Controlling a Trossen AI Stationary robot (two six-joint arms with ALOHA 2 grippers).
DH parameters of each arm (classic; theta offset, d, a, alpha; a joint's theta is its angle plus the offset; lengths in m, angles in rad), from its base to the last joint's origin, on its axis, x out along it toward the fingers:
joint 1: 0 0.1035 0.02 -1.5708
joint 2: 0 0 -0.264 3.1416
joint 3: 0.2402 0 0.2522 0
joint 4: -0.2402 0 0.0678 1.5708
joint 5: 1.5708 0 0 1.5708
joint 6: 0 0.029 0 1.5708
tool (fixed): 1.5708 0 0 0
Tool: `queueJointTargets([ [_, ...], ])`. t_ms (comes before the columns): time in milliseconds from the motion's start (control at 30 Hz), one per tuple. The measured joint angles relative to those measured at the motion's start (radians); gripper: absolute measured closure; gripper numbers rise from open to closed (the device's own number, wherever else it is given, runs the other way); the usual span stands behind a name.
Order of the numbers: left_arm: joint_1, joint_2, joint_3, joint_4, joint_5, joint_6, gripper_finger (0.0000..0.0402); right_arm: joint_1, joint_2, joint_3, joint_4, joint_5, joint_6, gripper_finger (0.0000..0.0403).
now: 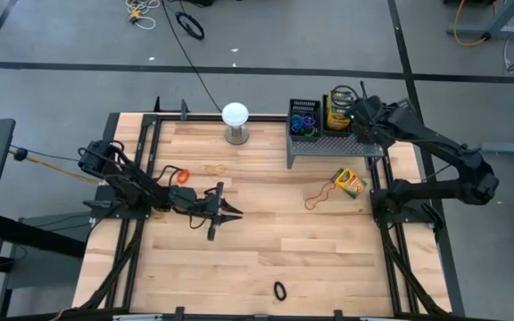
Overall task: Pick & Place Office Desk Supplies
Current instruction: Put the orange rubberband into the right black basket on the shelf, then put the black spring keychain into the left black basket on the shelf
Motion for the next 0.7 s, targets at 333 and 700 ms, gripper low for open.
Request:
queueJointTargets([
  [333,0.000,0.000,0.000,0.000,-0.023,-0.003,0.0338,-0.073,0.000,0.000,-0.025,-0.054,0.024,0.0190],
  [700,0.000,0.000,0.000,0.000,-0.023,-0.014,0.0338,-0.101,0.000,0.000,-0.032,-0.158,0.013,0.0138],
])
